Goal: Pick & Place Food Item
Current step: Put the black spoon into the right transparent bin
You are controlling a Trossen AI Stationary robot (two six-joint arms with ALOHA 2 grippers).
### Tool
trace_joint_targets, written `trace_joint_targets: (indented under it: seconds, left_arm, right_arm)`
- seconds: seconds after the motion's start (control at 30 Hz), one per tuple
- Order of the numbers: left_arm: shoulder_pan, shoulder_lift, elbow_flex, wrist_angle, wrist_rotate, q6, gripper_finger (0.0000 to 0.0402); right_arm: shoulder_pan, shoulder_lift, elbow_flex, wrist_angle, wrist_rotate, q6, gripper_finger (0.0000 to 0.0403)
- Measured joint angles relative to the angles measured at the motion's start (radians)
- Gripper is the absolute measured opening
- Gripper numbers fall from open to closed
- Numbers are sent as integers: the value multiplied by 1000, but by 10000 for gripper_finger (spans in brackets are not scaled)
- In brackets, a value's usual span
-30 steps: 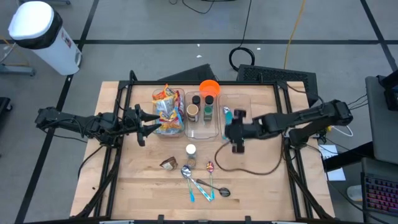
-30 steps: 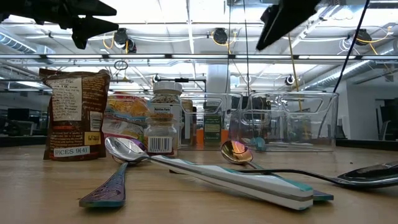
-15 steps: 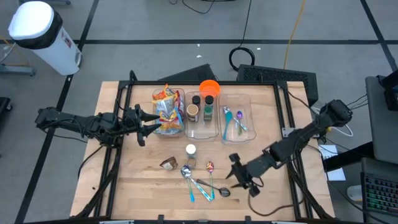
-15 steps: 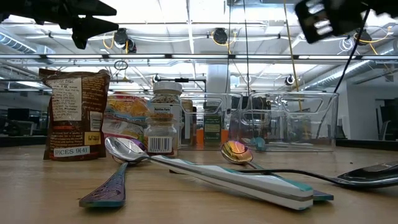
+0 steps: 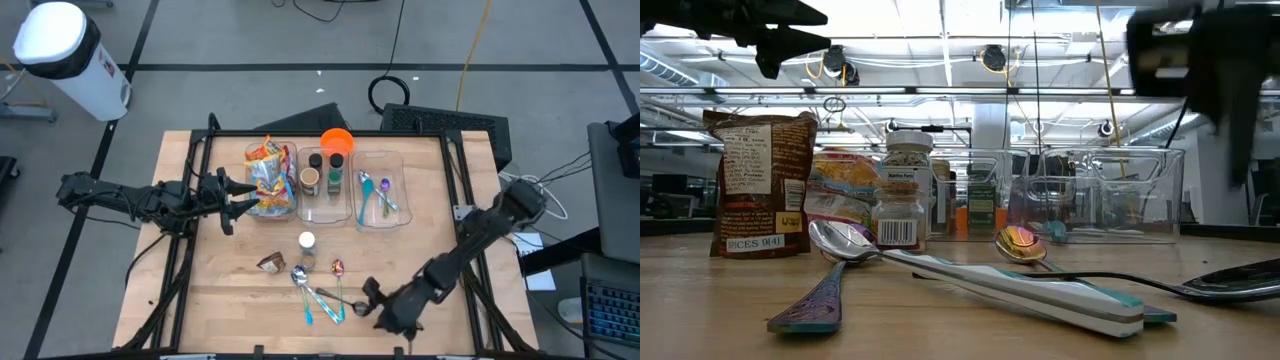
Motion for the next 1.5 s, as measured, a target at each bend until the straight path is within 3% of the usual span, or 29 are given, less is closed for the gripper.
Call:
trace_joint_targets:
  seconds: [0.13, 0.4, 0.8, 1.3, 1.5]
  left_arm:
    - [0, 0, 0, 0, 0, 0, 198]
    - [0, 0, 0, -1, 0, -70, 198]
    - [0, 0, 0, -1, 0, -137, 198]
    - [0, 0, 0, -1, 0, -136, 198]
    - [0, 0, 0, -1, 0, -136, 198]
  right_arm:
    - [-17, 77, 67, -152, 25, -27, 197]
    - [-35, 81, 81, -296, 54, -53, 163]
    - [3, 122, 75, -218, 59, -102, 92]
    - [5, 131, 75, -116, 79, -173, 85]
    - [1, 172, 75, -58, -41, -189, 71]
